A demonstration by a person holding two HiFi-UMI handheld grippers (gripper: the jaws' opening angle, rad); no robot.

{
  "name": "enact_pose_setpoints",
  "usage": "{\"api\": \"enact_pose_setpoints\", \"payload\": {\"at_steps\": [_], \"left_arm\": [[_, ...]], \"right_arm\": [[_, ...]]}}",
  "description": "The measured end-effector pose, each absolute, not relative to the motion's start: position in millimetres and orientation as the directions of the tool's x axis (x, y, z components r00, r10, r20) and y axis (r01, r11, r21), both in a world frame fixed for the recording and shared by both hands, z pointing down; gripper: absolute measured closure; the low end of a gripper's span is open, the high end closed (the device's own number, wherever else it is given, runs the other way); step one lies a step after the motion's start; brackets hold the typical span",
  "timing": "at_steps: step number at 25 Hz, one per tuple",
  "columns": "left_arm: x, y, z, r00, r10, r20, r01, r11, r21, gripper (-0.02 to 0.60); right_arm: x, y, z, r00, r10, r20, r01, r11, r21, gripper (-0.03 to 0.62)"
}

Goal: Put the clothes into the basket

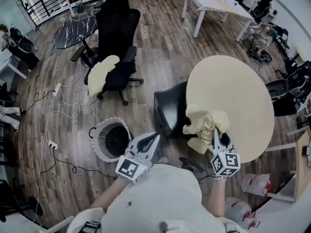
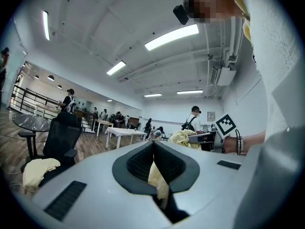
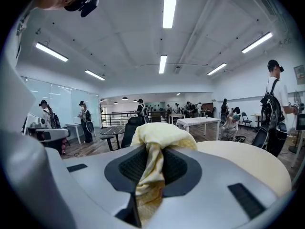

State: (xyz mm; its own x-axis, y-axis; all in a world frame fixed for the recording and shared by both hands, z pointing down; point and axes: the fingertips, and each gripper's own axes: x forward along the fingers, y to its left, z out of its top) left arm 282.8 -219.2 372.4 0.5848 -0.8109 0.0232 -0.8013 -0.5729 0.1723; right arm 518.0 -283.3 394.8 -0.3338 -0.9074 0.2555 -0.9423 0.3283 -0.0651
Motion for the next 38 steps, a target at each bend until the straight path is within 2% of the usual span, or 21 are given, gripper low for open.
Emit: {"api": "enact_pose_setpoints", "payload": {"at_steps": [25,38], "left_arm": [[51,-145,362,0.447,-0.894,0.018,-0.882,-0.438,0.173,0.561],[-67,-94,372,0.359,-0.933,0.019,-0.917,-0.348,0.194,0.561]], "right_arm": [[264,-227,362,-0.501,-0.833,0.236,-0.861,0.506,-0.041,0.51],[128,-182,354,-0.591,-0.771,0.237,-0.787,0.616,0.041,0.51]]}}
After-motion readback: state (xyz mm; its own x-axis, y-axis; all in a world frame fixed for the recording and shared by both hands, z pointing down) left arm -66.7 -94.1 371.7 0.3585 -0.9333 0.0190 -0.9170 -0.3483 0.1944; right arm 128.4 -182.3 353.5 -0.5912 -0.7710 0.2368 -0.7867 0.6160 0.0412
